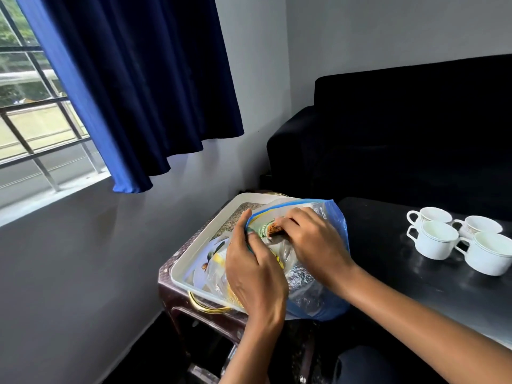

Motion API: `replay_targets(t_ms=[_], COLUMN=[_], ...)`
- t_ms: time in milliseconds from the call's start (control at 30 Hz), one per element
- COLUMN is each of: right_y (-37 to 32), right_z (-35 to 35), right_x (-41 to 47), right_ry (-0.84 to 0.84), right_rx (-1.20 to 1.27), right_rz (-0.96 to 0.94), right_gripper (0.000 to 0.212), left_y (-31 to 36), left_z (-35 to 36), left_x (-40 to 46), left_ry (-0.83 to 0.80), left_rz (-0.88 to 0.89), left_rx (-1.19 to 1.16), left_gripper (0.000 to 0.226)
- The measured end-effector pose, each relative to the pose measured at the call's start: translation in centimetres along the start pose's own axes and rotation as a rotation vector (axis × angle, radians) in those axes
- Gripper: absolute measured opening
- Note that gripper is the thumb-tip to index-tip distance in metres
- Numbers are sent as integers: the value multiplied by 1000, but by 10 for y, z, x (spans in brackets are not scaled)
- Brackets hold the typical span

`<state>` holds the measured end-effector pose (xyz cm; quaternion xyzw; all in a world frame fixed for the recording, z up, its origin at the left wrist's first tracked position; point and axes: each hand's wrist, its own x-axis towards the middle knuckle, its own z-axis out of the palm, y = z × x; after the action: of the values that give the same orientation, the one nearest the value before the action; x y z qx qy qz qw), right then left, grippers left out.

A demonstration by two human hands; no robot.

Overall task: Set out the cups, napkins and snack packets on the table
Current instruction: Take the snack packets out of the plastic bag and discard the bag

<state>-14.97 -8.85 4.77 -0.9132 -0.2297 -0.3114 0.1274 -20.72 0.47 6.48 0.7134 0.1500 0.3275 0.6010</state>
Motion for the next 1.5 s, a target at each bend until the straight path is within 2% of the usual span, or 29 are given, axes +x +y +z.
replay_targets(t_ms=[133, 333, 533, 633, 767, 867, 967, 1067, 1167, 1267, 1333, 1433, 1500], right_y=[7, 27, 45, 56, 75, 88, 94, 98, 103, 107, 106, 103, 103], right_z=[-25, -65, -99, -111, -106, -83, -55, -27, 1, 32, 50, 73, 87], right_x=[-34, -71, -76, -64, -37, -18, 3, 26, 50, 72, 83, 92, 91], right_ry=[154, 245, 430, 580, 661, 603, 458, 275, 52, -177, -219, -183, -284], right_rx=[60, 74, 122, 131, 105, 142, 156, 151, 134, 31, -39, -85, -199], right_rz=[-64, -181, -197, -150, -79, -26, -24, -39, 48, 74, 29, -19, -115], right_gripper=[32, 45, 30, 25, 23, 26, 31, 33, 29, 29, 32, 29, 31], left_y=[-2, -2, -2, -4, -11, -15, -16, -17, -17, -18, -19, -20, -21], left_z=[-1, 0, -1, -1, 1, 3, 4, 3, 3, 3, 3, 3, 2], left_x=[3, 3, 2, 3, 3, -1, -1, -1, -2, -3, -4, -3, -3], left_ry=[33, 38, 7, -60, -286, -413, -477, -544, -564, -597, -613, -633, -656], left_rz=[3, -13, -19, -36, -108, -78, -30, 25, 91, 110, 122, 133, 137], left_rx=[-15, -18, 25, 104, 293, 420, 558, 714, 869, 941, 971, 991, 1003], left_gripper=[38, 39, 38, 38, 37, 38, 36, 33, 31, 31, 32, 33, 34])
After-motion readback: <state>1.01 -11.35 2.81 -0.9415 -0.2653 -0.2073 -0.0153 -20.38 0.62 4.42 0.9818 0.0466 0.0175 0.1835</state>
